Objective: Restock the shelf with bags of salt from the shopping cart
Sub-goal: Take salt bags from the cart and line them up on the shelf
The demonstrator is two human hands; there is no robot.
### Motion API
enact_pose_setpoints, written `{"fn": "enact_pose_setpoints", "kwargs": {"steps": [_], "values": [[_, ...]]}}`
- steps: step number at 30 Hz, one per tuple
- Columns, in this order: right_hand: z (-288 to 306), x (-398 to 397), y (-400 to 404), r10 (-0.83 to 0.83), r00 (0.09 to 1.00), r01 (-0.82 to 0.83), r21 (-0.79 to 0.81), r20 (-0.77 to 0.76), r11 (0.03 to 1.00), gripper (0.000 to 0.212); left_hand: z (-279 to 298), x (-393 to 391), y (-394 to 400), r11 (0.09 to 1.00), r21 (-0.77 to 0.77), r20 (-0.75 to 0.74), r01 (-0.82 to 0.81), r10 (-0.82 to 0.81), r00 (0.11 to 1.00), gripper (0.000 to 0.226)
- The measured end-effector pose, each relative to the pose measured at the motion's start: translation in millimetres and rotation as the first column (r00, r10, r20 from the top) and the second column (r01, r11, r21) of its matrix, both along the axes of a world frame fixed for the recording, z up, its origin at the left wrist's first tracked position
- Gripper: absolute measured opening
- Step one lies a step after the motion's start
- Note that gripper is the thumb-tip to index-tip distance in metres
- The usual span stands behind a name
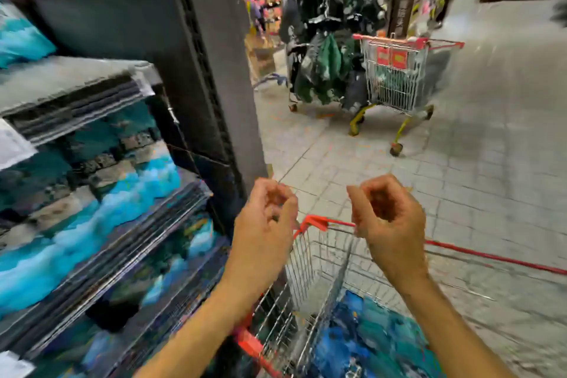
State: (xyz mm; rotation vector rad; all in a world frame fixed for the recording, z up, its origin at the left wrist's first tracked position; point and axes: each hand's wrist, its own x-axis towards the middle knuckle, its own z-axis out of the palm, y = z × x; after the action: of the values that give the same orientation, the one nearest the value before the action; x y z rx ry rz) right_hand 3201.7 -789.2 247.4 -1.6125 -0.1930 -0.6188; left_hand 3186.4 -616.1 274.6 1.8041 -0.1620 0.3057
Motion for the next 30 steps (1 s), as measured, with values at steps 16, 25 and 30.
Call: {"fn": "enact_pose_setpoints", "kwargs": {"steps": [16, 25, 30], "values": [[-436, -106, -192, -0.410, 0.144, 0.306, -0.353, -0.901, 0.884, 0.017, -454, 8, -138, 0.491, 0.409, -0.899, 0.769, 0.075, 0.430, 0.014], [-565, -96, -184, -0.264, -0.063, 0.212, -0.271, -0.962, 0.939, 0.046, -594, -24, -139, 0.314, 0.647, -0.753, 0.695, 0.124, 0.646, 0.035], [-592, -89, -182, -0.403, -0.169, 0.280, -0.436, -0.899, 0.855, 0.059, -613, -33, -169, 0.311, 0.727, -0.663, 0.612, 0.088, 0.743, 0.048]]}}
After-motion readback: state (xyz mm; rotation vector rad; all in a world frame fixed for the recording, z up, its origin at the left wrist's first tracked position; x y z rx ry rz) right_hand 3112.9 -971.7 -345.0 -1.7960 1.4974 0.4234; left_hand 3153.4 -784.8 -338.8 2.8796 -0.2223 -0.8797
